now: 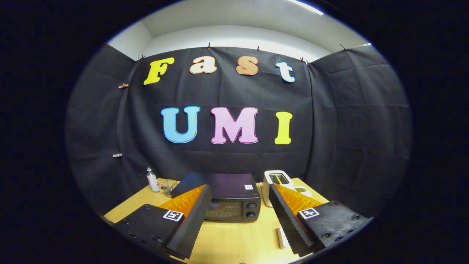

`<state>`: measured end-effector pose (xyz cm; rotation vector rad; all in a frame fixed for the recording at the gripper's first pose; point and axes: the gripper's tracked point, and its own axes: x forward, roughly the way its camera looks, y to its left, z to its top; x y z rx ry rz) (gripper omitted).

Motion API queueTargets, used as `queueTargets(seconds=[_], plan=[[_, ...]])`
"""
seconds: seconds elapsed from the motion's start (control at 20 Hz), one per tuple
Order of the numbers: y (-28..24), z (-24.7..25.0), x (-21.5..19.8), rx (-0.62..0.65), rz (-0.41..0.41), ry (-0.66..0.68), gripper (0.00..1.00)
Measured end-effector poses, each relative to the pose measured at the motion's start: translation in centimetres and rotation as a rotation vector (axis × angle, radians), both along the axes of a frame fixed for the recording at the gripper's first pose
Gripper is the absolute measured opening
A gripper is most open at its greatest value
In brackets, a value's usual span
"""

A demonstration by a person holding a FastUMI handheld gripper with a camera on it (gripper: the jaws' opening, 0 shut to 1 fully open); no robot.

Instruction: Open the toaster oven, put the food inside, and close the toaster oven door.

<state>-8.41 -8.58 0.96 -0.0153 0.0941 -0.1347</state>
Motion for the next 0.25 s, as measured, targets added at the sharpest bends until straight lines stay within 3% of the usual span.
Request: queueTargets(seconds=[0.25], plan=[[0.51, -0.99, -0.96, 0.024, -0.003, 0.032, 0.98]])
